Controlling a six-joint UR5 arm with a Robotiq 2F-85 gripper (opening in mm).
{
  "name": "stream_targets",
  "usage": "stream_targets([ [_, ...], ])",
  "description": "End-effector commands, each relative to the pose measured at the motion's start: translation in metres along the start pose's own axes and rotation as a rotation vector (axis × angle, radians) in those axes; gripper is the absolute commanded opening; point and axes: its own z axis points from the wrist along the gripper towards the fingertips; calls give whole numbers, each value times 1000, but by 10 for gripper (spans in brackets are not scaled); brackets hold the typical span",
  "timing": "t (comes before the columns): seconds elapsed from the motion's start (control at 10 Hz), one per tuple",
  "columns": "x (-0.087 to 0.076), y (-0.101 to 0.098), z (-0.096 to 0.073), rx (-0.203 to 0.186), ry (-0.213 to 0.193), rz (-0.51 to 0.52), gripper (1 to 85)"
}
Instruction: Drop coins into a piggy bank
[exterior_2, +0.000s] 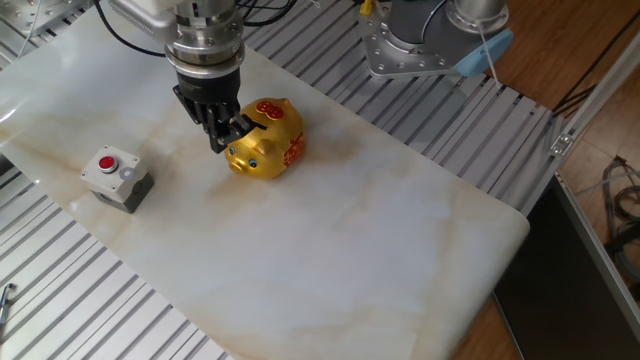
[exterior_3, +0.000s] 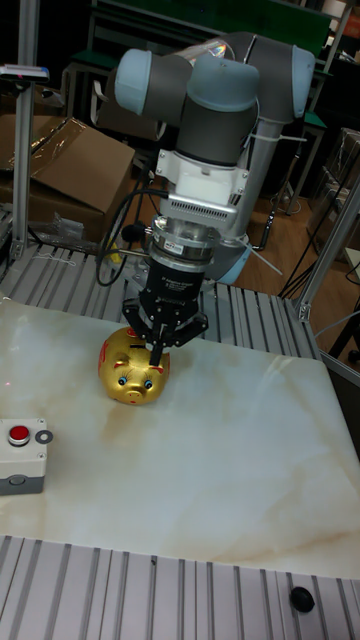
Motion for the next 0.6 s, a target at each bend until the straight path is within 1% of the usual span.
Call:
stream_targets([
  [0.0, 1, -3, 6, -32, -23, -10, 10],
  [0.2, 2, -5, 7, -28, -18, -13, 10],
  [0.5, 2, -1, 6, -40, -17, -3, 10],
])
